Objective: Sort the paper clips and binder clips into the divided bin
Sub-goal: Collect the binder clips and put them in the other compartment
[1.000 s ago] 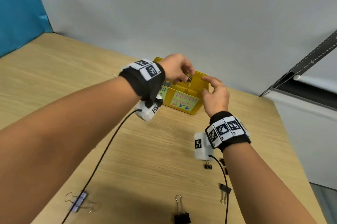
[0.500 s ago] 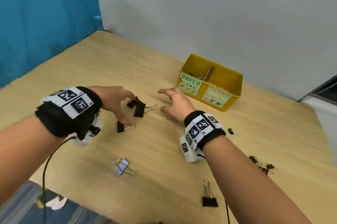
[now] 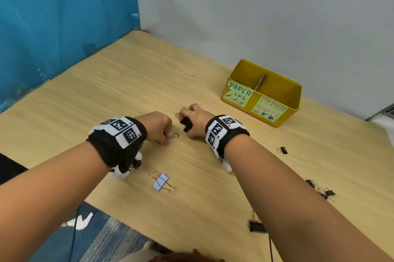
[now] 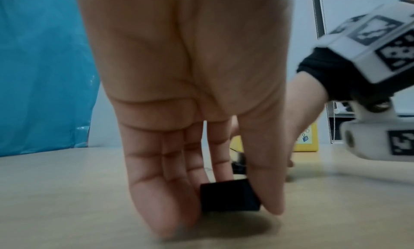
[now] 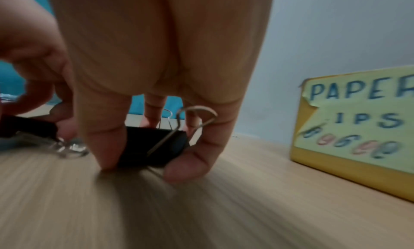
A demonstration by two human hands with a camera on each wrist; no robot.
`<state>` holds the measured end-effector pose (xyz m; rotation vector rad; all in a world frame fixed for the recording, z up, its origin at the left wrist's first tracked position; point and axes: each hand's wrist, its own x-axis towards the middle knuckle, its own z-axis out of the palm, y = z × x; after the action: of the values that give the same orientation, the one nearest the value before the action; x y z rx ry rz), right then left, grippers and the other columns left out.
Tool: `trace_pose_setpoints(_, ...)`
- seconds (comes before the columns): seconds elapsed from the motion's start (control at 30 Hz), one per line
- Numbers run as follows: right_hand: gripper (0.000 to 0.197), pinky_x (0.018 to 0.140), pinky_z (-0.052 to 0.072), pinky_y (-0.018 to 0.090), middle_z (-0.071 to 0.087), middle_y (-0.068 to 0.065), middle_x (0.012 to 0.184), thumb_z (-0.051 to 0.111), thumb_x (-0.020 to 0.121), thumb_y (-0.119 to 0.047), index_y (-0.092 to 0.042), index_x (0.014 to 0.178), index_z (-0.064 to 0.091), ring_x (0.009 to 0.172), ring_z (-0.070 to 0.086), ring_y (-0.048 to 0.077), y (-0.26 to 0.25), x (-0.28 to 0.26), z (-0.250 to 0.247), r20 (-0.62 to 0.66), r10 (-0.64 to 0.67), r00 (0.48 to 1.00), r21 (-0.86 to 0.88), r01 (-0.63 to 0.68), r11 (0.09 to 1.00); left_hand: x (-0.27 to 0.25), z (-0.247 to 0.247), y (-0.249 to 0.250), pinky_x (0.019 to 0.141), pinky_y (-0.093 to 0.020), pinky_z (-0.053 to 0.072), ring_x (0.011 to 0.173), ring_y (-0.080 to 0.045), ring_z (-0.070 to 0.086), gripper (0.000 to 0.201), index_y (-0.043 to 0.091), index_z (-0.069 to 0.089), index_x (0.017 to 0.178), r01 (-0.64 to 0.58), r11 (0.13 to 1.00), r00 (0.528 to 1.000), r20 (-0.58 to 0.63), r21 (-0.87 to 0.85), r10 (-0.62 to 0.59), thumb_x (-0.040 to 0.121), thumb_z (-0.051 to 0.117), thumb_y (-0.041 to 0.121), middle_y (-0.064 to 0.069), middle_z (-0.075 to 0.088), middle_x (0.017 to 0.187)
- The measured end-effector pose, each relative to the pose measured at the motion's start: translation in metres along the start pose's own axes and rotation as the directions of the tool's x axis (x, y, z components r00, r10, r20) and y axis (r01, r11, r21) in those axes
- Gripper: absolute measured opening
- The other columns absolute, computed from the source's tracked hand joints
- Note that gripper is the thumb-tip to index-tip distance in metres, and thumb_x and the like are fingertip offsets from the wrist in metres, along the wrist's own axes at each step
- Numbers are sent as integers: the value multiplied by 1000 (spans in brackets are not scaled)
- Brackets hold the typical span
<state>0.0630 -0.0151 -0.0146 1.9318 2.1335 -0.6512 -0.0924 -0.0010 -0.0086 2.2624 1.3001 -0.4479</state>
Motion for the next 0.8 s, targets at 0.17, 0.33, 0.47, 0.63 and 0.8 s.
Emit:
trace_pose_setpoints(0.17,54,80,54,37,44,9,120,69,73,-25,-28,121,46,100,57,31,50,-43,1,-45,149,988,121,-143,982,18,-10,30,69,-25,42,86,-18,55,33,16,63,100,-74,997,997,7,34,74,74,73,32,0,57,94)
trace_pose_setpoints(0.33,53,82,46,30,44,11,119,69,74,-20,-26,122,46,105,52,29,91,-95,-7,-159,239,958,296,-184,937,38,-27,83,68,-26,42,82,-17,55,24,17,62,94,-222,975,971,-88,27,223,74,72,26,0,59,90)
trace_pose_setpoints(0.47,52,99,46,32,45,11,124,69,75,-12,-21,123,50,110,50,24,112,-124,-41,-461,313,830,474,-68,878,52,-51,123,72,-26,42,85,-17,55,26,16,62,99,-345,938,912,-241,-15,332,77,72,26,-3,64,99)
trace_pose_setpoints(0.63,51,102,40,26,46,13,130,64,78,-6,-20,125,51,115,53,26,147,-127,-87,-639,496,588,575,-63,816,65,-83,170,77,-29,46,88,-17,55,31,15,62,104,-446,894,807,-452,-44,380,80,69,33,-5,65,105)
trace_pose_setpoints(0.8,40,102,37,23,59,7,130,56,88,-6,-22,124,61,122,53,24,170,-105,-101,-565,479,672,478,-206,854,81,-95,204,86,-35,51,100,-23,60,27,16,63,103,-471,881,775,-500,-48,387,81,69,30,-6,65,105)
